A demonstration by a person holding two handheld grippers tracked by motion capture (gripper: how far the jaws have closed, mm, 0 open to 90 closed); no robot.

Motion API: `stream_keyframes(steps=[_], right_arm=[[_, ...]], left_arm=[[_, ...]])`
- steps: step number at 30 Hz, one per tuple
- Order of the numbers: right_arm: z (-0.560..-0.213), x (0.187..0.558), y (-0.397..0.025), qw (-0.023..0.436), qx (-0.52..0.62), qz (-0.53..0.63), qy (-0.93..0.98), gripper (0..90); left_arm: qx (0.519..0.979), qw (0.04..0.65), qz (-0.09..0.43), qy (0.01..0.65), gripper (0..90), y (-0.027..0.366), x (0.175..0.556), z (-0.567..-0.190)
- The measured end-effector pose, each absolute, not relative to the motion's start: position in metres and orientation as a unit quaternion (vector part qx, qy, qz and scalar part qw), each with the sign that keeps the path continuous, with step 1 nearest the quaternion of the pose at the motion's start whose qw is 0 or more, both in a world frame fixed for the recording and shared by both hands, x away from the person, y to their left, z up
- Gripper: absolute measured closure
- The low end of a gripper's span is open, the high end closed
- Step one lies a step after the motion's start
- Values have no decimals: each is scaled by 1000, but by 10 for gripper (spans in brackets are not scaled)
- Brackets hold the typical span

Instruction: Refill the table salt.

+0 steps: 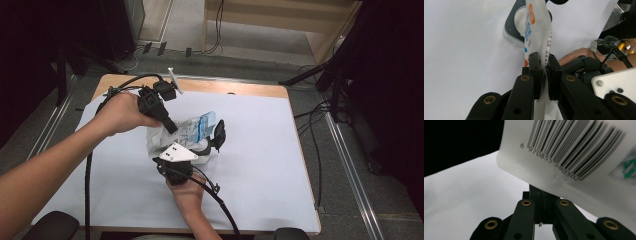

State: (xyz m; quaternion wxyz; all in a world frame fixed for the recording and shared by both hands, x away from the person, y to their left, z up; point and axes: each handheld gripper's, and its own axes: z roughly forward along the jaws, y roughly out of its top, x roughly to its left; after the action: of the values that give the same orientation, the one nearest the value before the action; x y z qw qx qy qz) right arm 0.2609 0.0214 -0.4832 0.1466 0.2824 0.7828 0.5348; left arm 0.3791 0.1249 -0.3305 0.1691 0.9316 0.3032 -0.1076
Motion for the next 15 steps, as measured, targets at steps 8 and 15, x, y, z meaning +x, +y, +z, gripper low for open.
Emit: stream_keyframes(steps=[8,15], right_arm=[[-476,264,23,147,282,540,779,900],[-471,267,27,148,277,543,779,900]], left_arm=[[926,182,-113,311,843,125,381,-327],[920,193,-110,323,823,127,382,-324]])
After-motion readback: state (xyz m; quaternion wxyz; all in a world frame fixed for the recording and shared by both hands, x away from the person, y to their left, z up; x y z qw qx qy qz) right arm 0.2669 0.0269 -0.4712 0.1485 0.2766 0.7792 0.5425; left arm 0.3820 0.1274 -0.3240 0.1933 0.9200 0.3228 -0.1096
